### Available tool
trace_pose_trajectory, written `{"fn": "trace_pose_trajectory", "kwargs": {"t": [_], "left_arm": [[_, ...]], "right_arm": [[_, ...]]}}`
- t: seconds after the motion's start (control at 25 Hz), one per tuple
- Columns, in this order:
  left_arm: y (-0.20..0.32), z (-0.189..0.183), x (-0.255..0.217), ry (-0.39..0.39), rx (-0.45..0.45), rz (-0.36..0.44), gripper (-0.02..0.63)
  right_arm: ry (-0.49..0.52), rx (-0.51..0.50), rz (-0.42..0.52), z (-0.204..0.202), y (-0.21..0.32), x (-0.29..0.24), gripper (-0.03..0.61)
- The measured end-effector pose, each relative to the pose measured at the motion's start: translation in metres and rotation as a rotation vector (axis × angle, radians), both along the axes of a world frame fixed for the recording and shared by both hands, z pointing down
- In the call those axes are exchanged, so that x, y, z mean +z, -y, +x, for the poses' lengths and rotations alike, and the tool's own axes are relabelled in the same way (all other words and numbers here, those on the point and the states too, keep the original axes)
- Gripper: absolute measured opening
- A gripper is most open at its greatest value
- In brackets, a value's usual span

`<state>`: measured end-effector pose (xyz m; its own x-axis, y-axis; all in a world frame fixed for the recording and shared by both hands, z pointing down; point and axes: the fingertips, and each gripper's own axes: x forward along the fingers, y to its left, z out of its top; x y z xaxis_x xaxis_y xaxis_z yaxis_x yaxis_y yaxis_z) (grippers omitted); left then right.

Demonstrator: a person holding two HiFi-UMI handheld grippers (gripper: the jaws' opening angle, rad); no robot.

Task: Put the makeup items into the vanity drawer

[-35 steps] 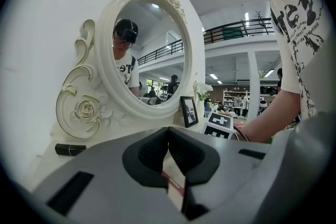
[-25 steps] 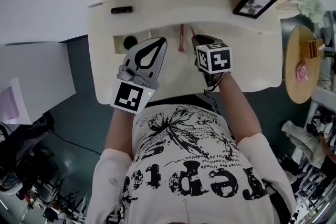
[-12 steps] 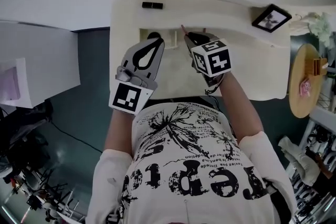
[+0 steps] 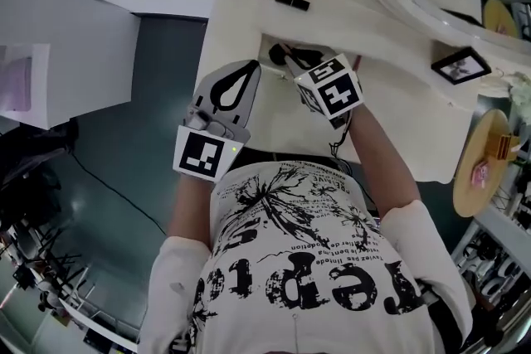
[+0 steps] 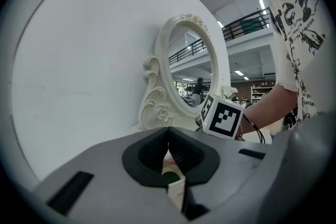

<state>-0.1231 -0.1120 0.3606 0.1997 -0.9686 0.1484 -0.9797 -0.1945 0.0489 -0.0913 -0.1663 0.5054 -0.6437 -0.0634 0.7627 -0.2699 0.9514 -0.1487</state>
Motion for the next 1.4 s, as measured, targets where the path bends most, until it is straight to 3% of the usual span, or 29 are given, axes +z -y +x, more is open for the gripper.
{"fn": "trace_pose_trajectory", "kwargs": {"t": [0.28,0.48,0.64,1.12,1.4], "left_arm": [[-0.007,-0.020,0.010,-0.011,-0.045,-0.018,0.014],[-0.006,-0.022,0.009,-0.019,-0.034,-0.012,0.014],[0.002,-0.016,0.007,-0.025,0.001,0.003,0.014],[0.041,0.052,-0.001,-0.048,0.224,0.031,0.014],[0.063,0.098,0.011,-0.075,0.345,0.001,0.014]], "right_arm": [[-0.006,0.022,-0.033,-0.017,0.003,0.017,0.063],[0.012,0.050,-0.068,-0.017,-0.003,0.012,0.227],[0.011,0.089,-0.053,-0.006,0.001,0.009,0.247],[-0.006,0.364,-0.034,0.095,0.033,-0.001,0.245],[-0.086,0.527,-0.034,0.162,0.049,0.027,0.245]]}}
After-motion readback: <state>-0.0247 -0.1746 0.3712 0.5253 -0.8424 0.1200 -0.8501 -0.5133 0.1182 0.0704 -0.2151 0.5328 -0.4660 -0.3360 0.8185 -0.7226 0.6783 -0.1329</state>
